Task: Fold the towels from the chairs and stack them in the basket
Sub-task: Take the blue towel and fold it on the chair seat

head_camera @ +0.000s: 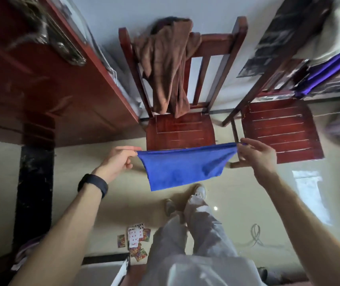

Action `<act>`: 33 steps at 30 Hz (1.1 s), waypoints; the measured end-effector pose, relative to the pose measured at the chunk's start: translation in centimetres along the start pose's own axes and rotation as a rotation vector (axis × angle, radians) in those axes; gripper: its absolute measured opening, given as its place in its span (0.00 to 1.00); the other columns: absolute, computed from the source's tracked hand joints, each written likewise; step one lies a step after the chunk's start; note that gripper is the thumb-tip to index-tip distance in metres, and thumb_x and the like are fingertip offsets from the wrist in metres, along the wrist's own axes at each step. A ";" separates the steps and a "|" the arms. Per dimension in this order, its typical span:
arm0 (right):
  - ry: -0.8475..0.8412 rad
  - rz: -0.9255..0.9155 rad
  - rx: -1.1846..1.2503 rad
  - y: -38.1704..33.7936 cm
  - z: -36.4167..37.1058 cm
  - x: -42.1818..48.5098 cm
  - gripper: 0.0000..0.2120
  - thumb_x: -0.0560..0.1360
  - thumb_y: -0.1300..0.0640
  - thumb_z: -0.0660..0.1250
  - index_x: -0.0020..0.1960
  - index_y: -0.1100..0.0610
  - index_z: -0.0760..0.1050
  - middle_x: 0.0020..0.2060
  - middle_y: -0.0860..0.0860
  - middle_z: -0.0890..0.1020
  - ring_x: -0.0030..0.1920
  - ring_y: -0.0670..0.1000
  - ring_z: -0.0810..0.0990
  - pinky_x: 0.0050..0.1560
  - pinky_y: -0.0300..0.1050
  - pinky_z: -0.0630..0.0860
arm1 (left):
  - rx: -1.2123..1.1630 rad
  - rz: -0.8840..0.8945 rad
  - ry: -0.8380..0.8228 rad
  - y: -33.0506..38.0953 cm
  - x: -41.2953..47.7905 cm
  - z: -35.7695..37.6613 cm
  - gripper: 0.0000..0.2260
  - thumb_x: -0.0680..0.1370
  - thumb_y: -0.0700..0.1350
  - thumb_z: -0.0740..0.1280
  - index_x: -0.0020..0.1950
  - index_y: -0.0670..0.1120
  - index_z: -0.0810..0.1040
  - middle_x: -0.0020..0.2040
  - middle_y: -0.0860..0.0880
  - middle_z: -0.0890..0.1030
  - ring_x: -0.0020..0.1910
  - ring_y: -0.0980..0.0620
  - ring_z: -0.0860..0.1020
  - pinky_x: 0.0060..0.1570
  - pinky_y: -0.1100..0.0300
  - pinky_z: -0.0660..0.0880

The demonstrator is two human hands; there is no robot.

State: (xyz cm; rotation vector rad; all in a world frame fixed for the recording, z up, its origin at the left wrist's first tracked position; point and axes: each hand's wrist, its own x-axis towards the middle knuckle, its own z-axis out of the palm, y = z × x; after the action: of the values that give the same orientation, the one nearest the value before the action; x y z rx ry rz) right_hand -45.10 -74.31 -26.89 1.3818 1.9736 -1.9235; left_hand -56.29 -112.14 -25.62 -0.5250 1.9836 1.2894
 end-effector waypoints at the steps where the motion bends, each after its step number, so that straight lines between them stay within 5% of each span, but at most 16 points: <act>1: -0.031 -0.056 -0.112 -0.8 -0.2 -0.5 0.12 0.66 0.57 0.76 0.49 0.50 0.85 0.39 0.53 0.84 0.42 0.56 0.84 0.41 0.63 0.84 | 0.122 0.051 -0.010 0.9 -1.0 -0.3 0.07 0.76 0.38 0.70 0.52 0.46 0.84 0.38 0.49 0.76 0.28 0.59 0.72 0.32 0.67 0.71; 6: 0.020 -0.661 -0.877 -3.4 -2.1 -2.0 0.10 0.70 0.55 0.78 0.51 0.53 0.86 0.46 0.50 0.82 0.42 0.49 0.81 0.47 0.39 0.77 | 0.737 0.511 0.244 2.2 -4.4 -2.1 0.06 0.73 0.47 0.76 0.47 0.46 0.87 0.42 0.47 0.80 0.42 0.48 0.77 0.42 0.60 0.67; 10: -0.061 -1.016 -1.131 -4.3 -3.6 -2.3 0.19 0.59 0.63 0.85 0.48 0.61 0.84 0.43 0.55 0.83 0.43 0.61 0.83 0.44 0.49 0.82 | 0.866 0.761 0.332 1.4 -4.9 -3.4 0.06 0.75 0.50 0.74 0.48 0.49 0.87 0.47 0.51 0.80 0.46 0.48 0.78 0.45 0.57 0.75; 13: -0.002 -1.014 -1.093 -4.7 -3.7 -1.9 0.06 0.72 0.61 0.76 0.48 0.58 0.82 0.37 0.53 0.83 0.39 0.60 0.82 0.39 0.51 0.80 | 0.988 0.863 0.365 1.0 -5.3 -4.5 0.13 0.74 0.57 0.67 0.47 0.52 0.88 0.38 0.54 0.80 0.40 0.49 0.77 0.36 0.58 0.75; 19: -0.081 -1.196 -1.117 -5.1 -4.0 -2.5 0.03 0.74 0.60 0.75 0.46 0.59 0.82 0.34 0.52 0.80 0.34 0.58 0.79 0.32 0.50 0.79 | 1.123 0.995 0.462 0.5 -4.9 -5.9 0.18 0.76 0.55 0.60 0.45 0.49 0.88 0.34 0.52 0.82 0.35 0.46 0.78 0.32 0.56 0.75; 24: -0.141 -1.143 -1.202 -3.9 -3.8 -2.5 0.04 0.75 0.60 0.74 0.47 0.58 0.79 0.33 0.50 0.77 0.33 0.57 0.76 0.27 0.49 0.76 | 1.197 1.021 0.454 -0.4 -4.4 -5.2 0.02 0.74 0.45 0.73 0.45 0.50 0.86 0.39 0.53 0.82 0.36 0.46 0.77 0.32 0.55 0.72; 29: -0.126 -0.992 -1.240 -4.1 -2.3 -0.6 0.11 0.76 0.63 0.70 0.58 0.58 0.82 0.40 0.53 0.81 0.42 0.60 0.79 0.34 0.51 0.78 | 1.159 0.885 0.467 0.1 -2.2 -3.4 0.06 0.70 0.43 0.79 0.45 0.49 0.85 0.37 0.52 0.82 0.38 0.45 0.79 0.34 0.56 0.74; 33: -0.052 -0.925 -1.213 -5.7 -1.0 1.8 0.08 0.79 0.59 0.68 0.56 0.55 0.82 0.45 0.52 0.81 0.47 0.60 0.79 0.38 0.51 0.77 | 1.165 0.830 0.525 2.7 -0.2 -2.5 0.05 0.71 0.44 0.78 0.44 0.50 0.84 0.34 0.51 0.82 0.38 0.45 0.80 0.35 0.55 0.73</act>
State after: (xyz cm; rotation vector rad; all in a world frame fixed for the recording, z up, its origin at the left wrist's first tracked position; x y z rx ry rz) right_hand -49.07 -71.52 -23.33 0.0770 3.0752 -0.3778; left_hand -58.77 -113.29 -23.18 0.6580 3.0866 0.1265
